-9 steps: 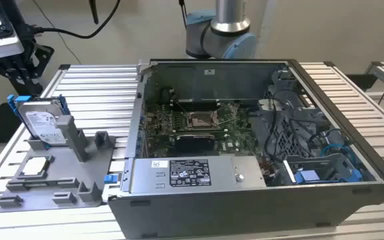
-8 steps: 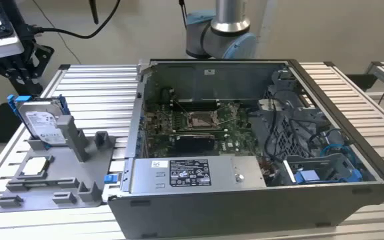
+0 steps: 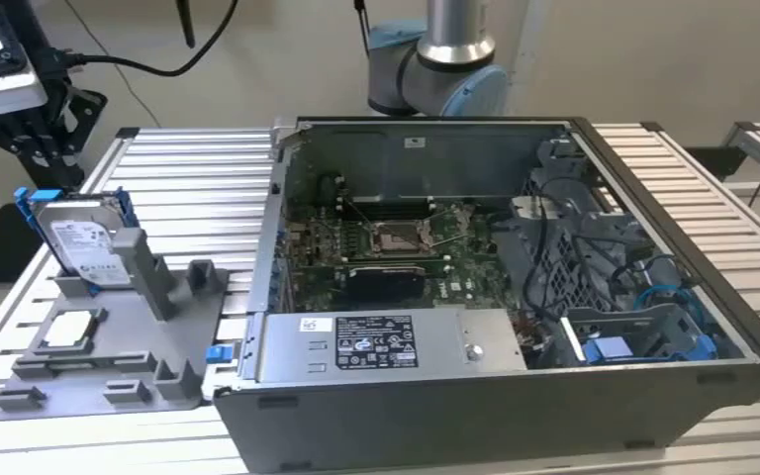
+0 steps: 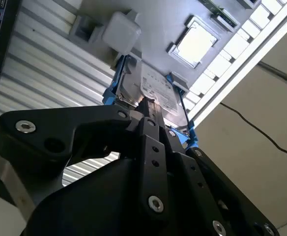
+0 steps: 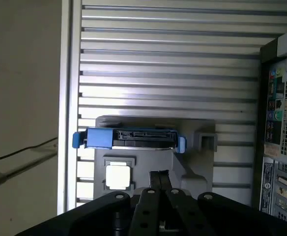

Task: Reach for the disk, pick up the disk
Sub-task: 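Reach for the disk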

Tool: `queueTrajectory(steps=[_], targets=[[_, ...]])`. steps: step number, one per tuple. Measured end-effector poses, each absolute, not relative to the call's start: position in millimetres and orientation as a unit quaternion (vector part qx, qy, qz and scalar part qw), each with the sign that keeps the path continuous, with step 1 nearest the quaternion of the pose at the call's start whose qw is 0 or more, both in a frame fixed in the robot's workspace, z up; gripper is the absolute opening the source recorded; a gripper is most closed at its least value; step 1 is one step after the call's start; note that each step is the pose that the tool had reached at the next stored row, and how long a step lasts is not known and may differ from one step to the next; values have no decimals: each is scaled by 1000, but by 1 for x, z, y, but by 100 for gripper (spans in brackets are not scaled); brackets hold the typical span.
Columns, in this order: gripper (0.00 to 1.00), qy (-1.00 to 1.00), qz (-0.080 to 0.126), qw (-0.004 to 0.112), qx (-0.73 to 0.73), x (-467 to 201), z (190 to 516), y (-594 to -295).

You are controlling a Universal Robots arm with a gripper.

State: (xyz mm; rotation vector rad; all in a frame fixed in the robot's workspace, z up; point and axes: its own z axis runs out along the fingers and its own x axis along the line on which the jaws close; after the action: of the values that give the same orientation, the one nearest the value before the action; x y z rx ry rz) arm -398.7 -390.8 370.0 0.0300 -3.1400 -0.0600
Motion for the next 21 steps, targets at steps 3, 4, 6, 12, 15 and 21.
queueTrajectory(steps=[3,4,6,12,15,21], targets=[[0,-1000,-19,0,10,-399,370,-391],[0,-1000,-19,0,10,-399,370,-390],[0,-1000,-19,0,10,-399,370,-388],[0,-1000,-19,0,10,-406,369,-375],[0,-1000,-19,0,10,-416,369,-374],[0,-1000,-19,0,10,-438,368,-368]])
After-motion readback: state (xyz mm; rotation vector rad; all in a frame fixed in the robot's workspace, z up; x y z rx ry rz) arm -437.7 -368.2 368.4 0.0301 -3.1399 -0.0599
